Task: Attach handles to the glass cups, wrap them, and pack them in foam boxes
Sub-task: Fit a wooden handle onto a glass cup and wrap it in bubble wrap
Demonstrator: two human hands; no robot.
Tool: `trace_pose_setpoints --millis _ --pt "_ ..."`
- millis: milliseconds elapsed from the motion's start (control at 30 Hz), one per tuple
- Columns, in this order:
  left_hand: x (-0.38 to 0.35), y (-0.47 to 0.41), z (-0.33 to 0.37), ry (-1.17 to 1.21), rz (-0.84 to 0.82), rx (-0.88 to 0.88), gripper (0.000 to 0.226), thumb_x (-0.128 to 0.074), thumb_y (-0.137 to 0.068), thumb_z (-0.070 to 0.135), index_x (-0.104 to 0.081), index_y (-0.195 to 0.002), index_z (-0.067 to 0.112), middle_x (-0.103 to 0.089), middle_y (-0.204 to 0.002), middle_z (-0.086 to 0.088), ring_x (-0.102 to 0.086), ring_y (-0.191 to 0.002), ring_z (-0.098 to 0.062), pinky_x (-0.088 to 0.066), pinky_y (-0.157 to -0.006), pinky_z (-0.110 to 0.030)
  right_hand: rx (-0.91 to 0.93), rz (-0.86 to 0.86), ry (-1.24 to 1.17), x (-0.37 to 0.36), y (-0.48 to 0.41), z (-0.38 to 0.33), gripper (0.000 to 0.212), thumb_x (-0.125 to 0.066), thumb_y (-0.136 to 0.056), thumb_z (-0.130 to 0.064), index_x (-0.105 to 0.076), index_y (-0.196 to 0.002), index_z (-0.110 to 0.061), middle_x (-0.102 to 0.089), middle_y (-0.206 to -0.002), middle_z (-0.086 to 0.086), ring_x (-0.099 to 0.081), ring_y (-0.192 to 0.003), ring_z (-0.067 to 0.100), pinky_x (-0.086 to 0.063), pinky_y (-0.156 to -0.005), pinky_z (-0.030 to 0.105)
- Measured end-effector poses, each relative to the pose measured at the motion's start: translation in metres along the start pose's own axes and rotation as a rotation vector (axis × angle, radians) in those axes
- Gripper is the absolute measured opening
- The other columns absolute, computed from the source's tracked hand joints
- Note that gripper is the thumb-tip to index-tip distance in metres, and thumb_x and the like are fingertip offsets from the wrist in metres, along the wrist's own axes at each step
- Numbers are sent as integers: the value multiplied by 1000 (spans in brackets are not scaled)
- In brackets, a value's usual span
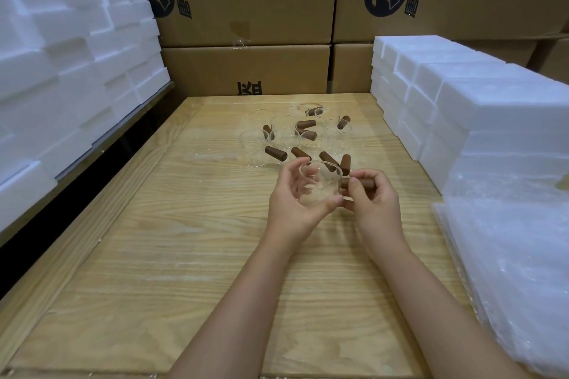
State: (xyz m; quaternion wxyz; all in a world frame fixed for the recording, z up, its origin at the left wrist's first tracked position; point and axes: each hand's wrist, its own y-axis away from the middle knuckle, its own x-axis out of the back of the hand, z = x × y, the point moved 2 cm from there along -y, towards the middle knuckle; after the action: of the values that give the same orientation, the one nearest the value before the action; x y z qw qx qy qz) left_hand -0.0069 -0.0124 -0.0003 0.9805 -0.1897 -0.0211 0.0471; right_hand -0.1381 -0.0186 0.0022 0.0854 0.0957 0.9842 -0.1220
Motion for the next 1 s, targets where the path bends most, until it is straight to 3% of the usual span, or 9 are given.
trace_pose_setpoints --millis 200,367,433,500,567,667,767,867,1000 --pt "-4 1 -6 -191 -10 -117 73 -86 -61 15 -39 -111 40 -54 -110 20 -56 -108 2 -43 -94 -17 -50 42 -53 0 -3 4 22 -48 -88 4 -55 -82 -16 -60 -76 -3 -63 -60 2 -50 -54 17" --pt "-5 2 -2 -245 7 -201 75 -86 -63 1 -39 -112 33 -52 -112 28 -53 -108 9 -37 -92 -8 -103 37 -115 -2 -4 4 23 -44 -89 6 -52 -80 -15 -57 -80 3 -62 -73 17 -55 -72 31" --pt "-4 2 0 -263 3 -208 77 -86 -63 -1 -37 -111 34 -50 -115 27 -51 -110 13 -35 -91 -5 -80 34 -99 -2 -3 2 24 -45 -88 7 -52 -80 -14 -56 -79 2 -62 -72 13 -55 -76 31" --pt "-3 2 0 -264 -9 -209 76 -86 -65 0 -34 -109 33 -50 -118 21 -48 -118 12 -34 -95 -6 -31 26 -75 -2 -2 0 24 -45 -88 8 -51 -80 -13 -60 -73 -4 -62 -67 2 -55 -73 24" --pt "-3 3 0 -263 -14 -207 74 -85 -67 2 -32 -107 33 -50 -122 20 -44 -130 0 -33 -101 -9 18 15 -24 -3 -1 -1 24 -46 -87 8 -50 -81 -15 -64 -66 -14 -61 -66 -4 -52 -72 21" --pt "-4 3 0 -262 -11 -210 75 -84 -66 -1 -30 -106 32 -50 -123 24 -41 -134 -9 -32 -105 -10 62 6 26 -2 0 -2 24 -47 -86 7 -50 -82 -17 -65 -68 -19 -61 -72 -2 -51 -80 30" --pt "-4 4 1 -265 -13 -229 75 -85 -66 0 -32 -108 33 -50 -125 24 -44 -134 -13 -34 -106 -15 39 14 -26 -2 -1 -1 24 -47 -87 7 -50 -81 -16 -65 -67 -16 -61 -71 -1 -51 -73 23" --pt "-4 4 2 -285 -15 -233 78 -86 -65 6 -34 -111 40 -51 -128 27 -48 -130 -7 -37 -101 -13 -44 42 -153 -2 -4 0 25 -42 -88 8 -51 -78 -14 -61 -74 -1 -63 -77 14 -53 -74 28" --pt "-5 5 5 -328 -24 -236 80 -90 -63 16 -41 -124 31 -51 -130 26 -52 -120 4 -43 -99 -19 -113 65 -187 -1 -5 2 25 -39 -89 5 -51 -78 -14 -58 -75 4 -62 -79 26 -54 -69 29"
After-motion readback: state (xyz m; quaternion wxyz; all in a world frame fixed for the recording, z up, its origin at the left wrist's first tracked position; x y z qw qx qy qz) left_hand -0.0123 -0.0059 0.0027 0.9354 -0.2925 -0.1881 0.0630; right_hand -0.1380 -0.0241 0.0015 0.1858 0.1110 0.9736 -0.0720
